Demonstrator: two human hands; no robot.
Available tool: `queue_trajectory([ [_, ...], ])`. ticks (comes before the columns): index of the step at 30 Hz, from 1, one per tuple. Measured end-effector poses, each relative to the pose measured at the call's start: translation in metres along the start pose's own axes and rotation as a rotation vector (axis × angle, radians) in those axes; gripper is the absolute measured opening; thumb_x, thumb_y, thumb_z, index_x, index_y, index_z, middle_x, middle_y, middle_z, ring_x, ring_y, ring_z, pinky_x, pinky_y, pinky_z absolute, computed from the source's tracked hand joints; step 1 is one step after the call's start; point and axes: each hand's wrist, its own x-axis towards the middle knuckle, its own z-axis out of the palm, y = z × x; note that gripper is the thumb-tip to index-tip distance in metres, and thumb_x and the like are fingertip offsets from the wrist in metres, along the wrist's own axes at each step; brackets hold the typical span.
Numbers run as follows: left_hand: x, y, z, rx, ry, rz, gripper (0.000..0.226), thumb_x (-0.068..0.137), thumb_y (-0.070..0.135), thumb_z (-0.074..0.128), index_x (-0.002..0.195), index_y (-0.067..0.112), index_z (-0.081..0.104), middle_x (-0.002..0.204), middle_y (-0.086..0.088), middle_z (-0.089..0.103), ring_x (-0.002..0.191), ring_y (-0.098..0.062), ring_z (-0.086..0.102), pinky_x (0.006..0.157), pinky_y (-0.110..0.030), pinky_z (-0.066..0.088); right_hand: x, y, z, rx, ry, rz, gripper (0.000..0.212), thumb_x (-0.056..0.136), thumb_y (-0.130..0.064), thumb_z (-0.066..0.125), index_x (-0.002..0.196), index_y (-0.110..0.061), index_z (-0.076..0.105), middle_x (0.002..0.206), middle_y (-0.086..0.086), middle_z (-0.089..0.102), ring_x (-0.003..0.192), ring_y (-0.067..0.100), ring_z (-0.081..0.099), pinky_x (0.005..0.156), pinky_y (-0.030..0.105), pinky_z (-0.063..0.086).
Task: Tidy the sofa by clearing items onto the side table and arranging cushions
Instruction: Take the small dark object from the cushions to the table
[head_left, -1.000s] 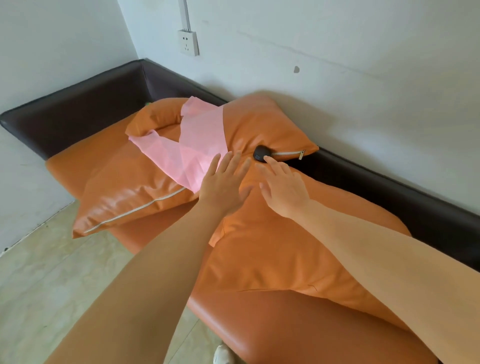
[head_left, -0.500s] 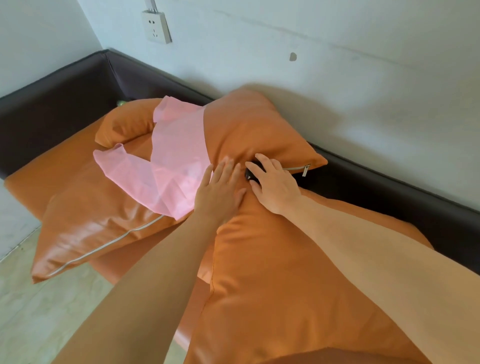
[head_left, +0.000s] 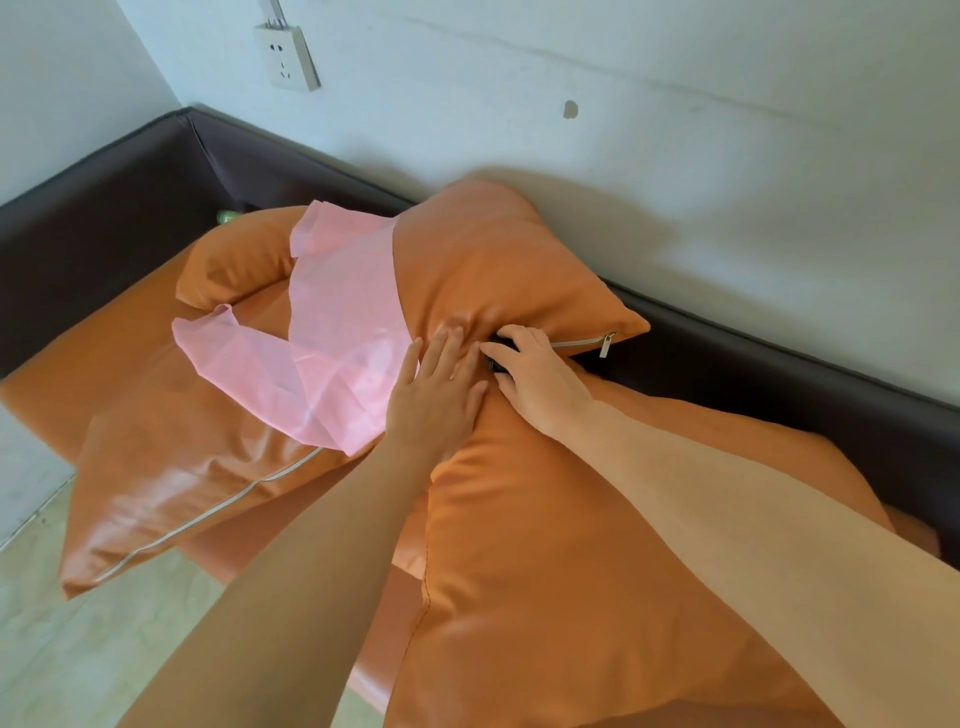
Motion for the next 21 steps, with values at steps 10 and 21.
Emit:
queue_trajectory([
  [10,-0.011,0.014,-0.032,-0.077,0.034,0.136,0.064,0.097,0.048,0.023,0.136,0.008,0.054,0.14,-0.009,0.054,0.132,-0.026,0.049,0.111,-0.042,0.025,-0.056,-0.006,-0.026,0.034,0.16,-0.125,0.038,0.08,0.006,0.067,0.117,-0.003,0.066,0.126,0.018,0.058,0.125,0.034,0.05,0.096,0.04,0.046],
  [21,-0.021,0.095,-0.092,-0.283,-0.13,0.598,0.077,0.088,0.062,0.051,0.148,0.017,0.035,0.151,0.0,0.04,0.141,-0.02,0.033,0.114,-0.033,0.016,-0.187,-0.004,-0.094,0.016,0.17,-0.077,0.036,0.081,0.001,0.068,0.116,-0.004,0.064,0.132,0.015,0.052,0.125,0.026,0.048,0.097,0.032,0.046],
])
